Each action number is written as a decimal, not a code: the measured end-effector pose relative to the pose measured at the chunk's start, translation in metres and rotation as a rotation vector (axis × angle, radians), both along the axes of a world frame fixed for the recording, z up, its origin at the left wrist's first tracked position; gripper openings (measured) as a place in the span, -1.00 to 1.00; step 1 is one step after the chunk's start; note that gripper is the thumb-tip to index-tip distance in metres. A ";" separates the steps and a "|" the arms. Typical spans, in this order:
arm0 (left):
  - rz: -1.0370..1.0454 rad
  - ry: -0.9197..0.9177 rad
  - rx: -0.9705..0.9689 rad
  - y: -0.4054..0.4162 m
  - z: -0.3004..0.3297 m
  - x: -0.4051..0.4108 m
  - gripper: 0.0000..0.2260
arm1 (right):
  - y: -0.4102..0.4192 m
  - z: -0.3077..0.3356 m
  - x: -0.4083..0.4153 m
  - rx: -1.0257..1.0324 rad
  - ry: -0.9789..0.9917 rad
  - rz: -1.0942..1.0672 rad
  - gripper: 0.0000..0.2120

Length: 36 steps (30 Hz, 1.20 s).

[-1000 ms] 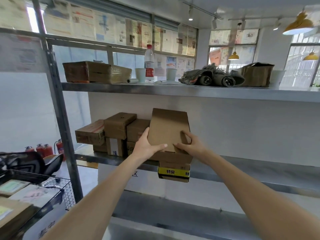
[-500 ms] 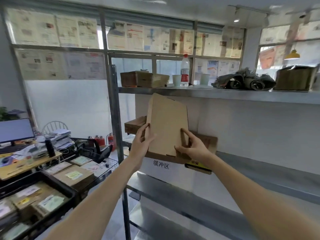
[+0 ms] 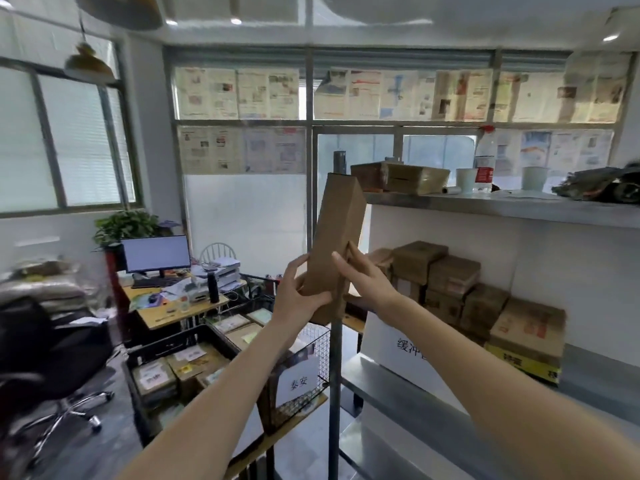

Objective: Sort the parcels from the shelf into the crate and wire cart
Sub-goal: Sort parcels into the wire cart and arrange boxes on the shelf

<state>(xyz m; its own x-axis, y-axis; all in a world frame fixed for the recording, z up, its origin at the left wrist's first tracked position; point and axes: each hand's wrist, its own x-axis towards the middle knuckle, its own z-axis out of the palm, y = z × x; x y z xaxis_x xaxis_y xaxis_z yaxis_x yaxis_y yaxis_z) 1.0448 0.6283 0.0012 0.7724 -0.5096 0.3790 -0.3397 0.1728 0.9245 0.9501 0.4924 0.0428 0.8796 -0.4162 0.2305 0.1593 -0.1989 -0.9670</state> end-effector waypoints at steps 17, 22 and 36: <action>0.332 0.075 0.001 0.128 -0.018 0.135 -0.16 | 0.127 -0.004 0.138 -0.045 -0.111 0.103 -0.60; 0.242 0.204 -0.072 0.159 -0.043 0.165 -0.17 | 0.160 -0.026 0.165 -0.133 -0.073 0.131 -0.38; 0.295 0.254 0.107 0.183 -0.100 0.264 -0.27 | 0.126 -0.064 0.271 -0.010 -0.008 0.132 -0.51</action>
<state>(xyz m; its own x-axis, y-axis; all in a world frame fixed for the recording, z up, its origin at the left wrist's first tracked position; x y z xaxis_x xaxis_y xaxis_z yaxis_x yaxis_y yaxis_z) 1.3093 0.8113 -0.0988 0.9539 -0.2778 0.1138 -0.1183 0.0004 0.9930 1.2216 0.6181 -0.0208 0.9246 -0.2948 0.2411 0.1922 -0.1853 -0.9637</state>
